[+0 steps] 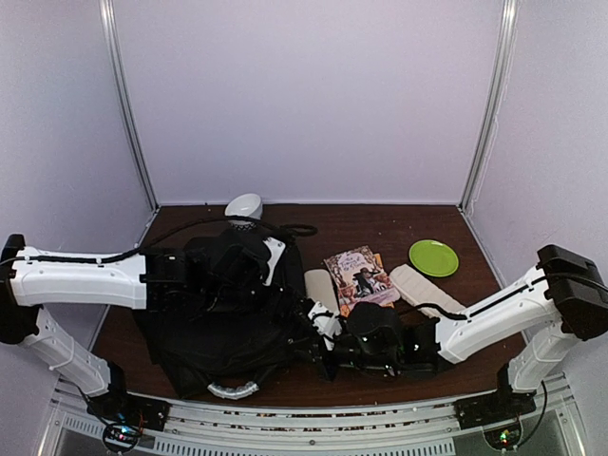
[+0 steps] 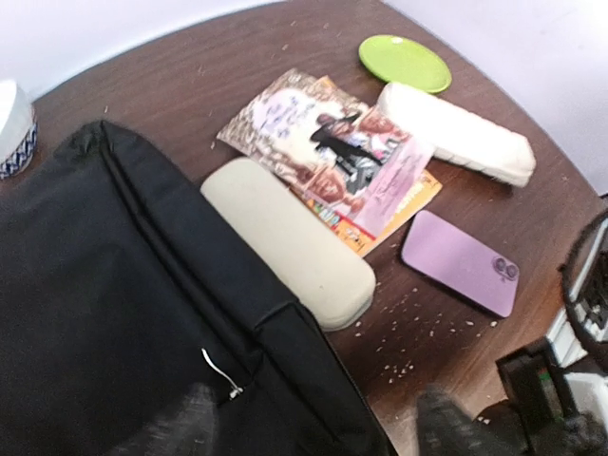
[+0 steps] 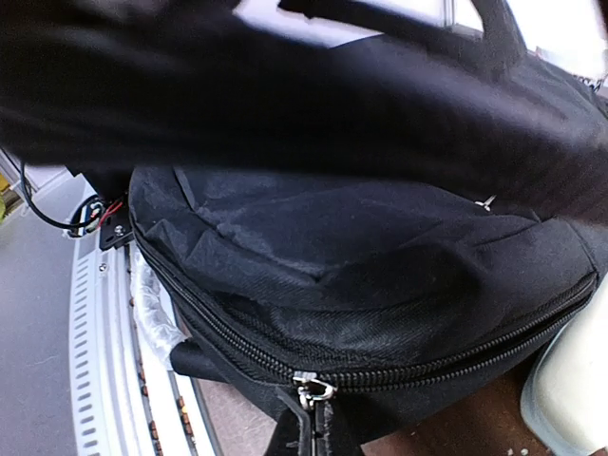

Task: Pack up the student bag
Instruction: Unzip the student bag at the center of the board.

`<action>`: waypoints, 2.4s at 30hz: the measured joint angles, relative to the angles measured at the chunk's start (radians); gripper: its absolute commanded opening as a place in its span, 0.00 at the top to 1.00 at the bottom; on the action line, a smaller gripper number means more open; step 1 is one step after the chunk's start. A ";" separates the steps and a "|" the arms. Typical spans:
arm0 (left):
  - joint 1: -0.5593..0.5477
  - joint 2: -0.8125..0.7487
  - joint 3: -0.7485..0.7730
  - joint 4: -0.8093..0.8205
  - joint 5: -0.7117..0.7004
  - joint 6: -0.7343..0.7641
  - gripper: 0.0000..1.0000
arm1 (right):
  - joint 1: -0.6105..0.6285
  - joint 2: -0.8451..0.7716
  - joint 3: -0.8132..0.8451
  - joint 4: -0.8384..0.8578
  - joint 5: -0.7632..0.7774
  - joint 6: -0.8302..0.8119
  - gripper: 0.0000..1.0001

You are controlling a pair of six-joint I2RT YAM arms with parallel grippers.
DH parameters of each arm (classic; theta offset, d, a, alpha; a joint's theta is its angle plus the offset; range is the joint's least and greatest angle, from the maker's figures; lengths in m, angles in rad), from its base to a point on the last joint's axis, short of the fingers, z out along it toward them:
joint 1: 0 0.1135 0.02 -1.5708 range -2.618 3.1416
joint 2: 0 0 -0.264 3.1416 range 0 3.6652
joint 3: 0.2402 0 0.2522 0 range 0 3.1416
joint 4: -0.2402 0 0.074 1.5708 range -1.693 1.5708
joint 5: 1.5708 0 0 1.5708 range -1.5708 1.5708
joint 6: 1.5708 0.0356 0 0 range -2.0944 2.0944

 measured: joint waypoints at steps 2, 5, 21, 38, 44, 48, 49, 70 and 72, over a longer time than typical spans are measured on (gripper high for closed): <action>0.002 -0.036 -0.015 0.008 -0.001 -0.004 0.11 | 0.003 -0.005 -0.008 0.000 0.005 0.001 1.00; -0.010 -0.113 -0.050 0.014 -0.005 -0.025 0.08 | 0.003 -0.006 -0.013 0.000 0.009 0.000 1.00; 0.130 0.147 0.154 -0.143 0.179 -0.060 0.13 | 0.003 -0.164 -0.140 -0.037 0.090 -0.013 1.00; 0.110 0.218 0.248 -0.198 0.431 -0.015 0.31 | 0.003 -0.241 -0.217 -0.037 0.166 -0.013 1.00; 0.074 0.256 0.266 -0.238 0.465 0.009 0.51 | 0.002 -0.254 -0.226 -0.037 0.177 -0.012 1.00; 0.068 0.294 0.298 -0.248 0.480 0.024 0.77 | 0.002 -0.254 -0.227 -0.040 0.183 -0.013 1.00; 0.068 0.301 0.304 -0.248 0.483 0.028 0.84 | 0.001 -0.255 -0.227 -0.043 0.187 -0.013 1.00; 0.117 0.426 0.495 -0.288 0.566 -0.032 1.00 | 0.005 -0.306 -0.184 -0.204 0.264 -0.152 1.00; 0.126 0.442 0.519 -0.298 0.581 -0.031 1.00 | 0.006 -0.317 -0.183 -0.224 0.268 -0.166 1.00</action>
